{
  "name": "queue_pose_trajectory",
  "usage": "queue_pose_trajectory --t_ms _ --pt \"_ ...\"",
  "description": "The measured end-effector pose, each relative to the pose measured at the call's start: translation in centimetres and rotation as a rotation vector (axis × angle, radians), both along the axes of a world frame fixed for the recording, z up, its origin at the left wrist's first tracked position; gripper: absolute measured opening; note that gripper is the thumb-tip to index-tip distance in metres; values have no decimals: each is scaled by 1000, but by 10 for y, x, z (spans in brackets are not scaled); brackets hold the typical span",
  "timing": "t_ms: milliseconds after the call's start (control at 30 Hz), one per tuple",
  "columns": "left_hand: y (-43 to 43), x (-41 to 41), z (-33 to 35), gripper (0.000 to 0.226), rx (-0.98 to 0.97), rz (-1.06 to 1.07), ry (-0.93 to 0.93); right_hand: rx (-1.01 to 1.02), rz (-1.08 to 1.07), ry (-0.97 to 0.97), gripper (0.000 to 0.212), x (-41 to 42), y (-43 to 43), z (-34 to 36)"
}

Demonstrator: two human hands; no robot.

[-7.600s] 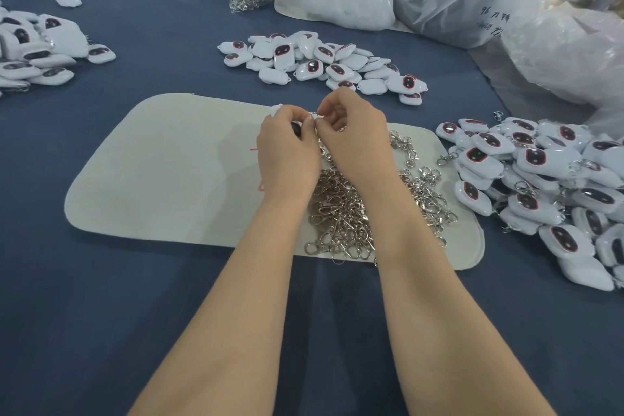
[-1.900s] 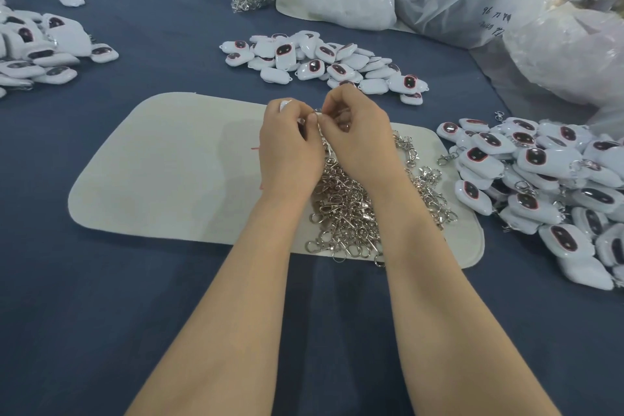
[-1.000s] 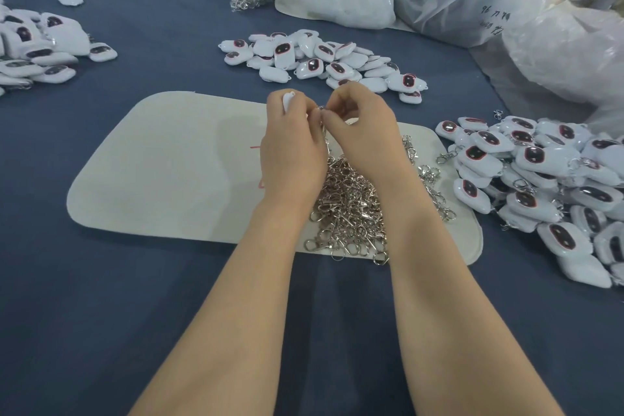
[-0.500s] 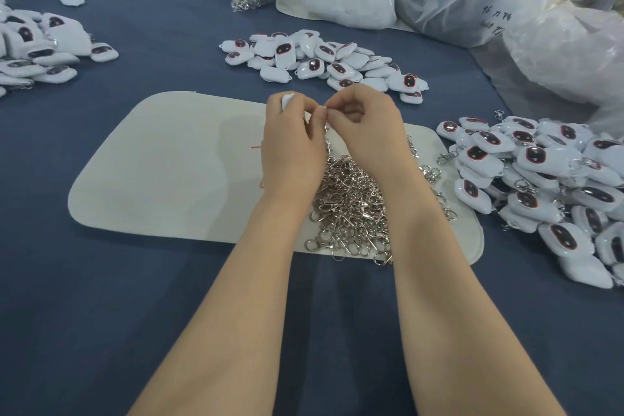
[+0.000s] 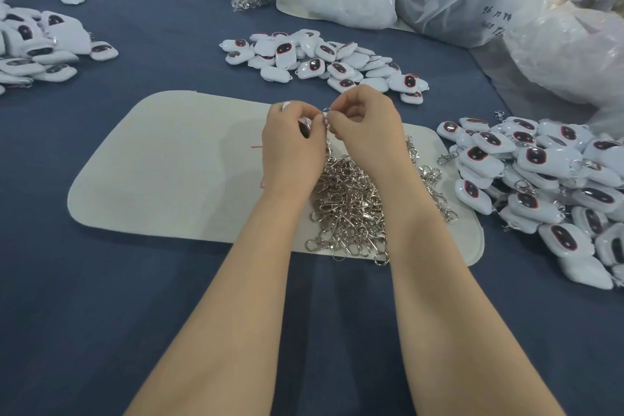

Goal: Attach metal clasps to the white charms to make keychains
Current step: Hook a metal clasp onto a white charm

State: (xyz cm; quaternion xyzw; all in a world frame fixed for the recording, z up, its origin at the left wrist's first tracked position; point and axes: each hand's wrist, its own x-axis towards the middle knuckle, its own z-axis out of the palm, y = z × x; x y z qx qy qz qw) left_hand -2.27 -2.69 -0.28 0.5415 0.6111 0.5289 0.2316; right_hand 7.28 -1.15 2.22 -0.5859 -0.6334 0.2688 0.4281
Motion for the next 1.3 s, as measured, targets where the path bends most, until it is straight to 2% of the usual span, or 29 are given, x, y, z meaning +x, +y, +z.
queue_pose_trajectory --t_ms 200,400,767,1000,1100,1300 --pt "0 1 -3 5 -7 19 66 59 40 -139 10 2 0 -1" --pt "-1 2 -1 6 -4 29 46 112 60 -223 22 2 -1 0" --pt "-1 0 4 13 -148 -97 -421 71 -52 -76 10 -6 -1 -2" --pt "-1 1 4 16 -137 -115 -494 -4 6 91 12 0 -1 0" --pt "0 0 3 18 -121 -94 -450 3 26 94 14 0 -1 0" --pt "0 2 0 12 -9 5 -92 29 20 -90 12 -1 -1 -2"
